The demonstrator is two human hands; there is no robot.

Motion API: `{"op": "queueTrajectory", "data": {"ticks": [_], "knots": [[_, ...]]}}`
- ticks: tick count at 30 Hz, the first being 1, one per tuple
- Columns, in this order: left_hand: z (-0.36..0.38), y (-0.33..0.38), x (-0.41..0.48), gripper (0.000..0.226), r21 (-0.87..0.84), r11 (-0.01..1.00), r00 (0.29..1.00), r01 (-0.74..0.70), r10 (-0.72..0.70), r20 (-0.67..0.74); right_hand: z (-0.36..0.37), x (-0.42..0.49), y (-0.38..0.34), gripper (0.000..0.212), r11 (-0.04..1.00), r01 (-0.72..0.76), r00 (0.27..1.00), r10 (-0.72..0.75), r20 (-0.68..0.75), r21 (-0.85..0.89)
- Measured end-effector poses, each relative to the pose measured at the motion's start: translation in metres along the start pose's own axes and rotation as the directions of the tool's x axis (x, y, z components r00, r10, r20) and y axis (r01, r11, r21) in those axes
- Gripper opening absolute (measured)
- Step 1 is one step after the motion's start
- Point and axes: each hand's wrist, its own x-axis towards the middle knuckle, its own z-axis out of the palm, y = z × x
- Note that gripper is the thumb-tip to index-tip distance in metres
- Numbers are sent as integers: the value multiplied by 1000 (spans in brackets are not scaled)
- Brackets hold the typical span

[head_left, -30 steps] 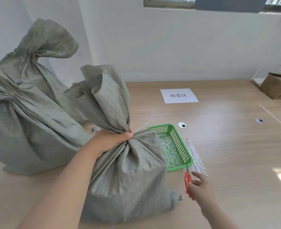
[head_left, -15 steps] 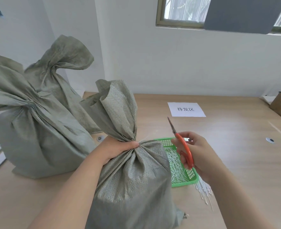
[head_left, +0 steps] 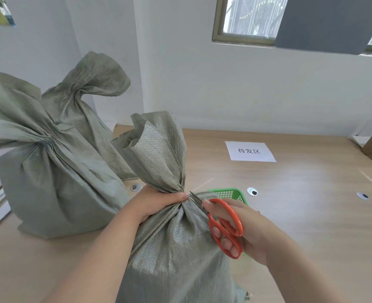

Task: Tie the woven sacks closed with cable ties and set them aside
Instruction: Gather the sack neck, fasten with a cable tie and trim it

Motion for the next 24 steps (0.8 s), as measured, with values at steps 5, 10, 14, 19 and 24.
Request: {"op": "queueTrajectory", "data": {"ticks": [5,10,14,19,24], "knots": [[-1,2,1,40,14,1000,1000,14,-14,5,-4,5,-1,52,1000,-4,1000,4,23,-9],[-2,1,-3,50,9,1000,1000,17,-17,13,0,7,0,54,1000,2,1000,-2,-3,-28],[-1,0,-6,70,16,999,999,32,-32,4,1,7,0,53,999,-11,1000,11,-18,-42],[1,0,-11,80,34,997,997,72,-72,-3,-1,1,4,52,998,-18,1000,18,-8,-52],[3,3,-16,80,27,994,994,107,-107,-11,-2,-6,6,58,999,-15,1000,14,-16,-39]]}}
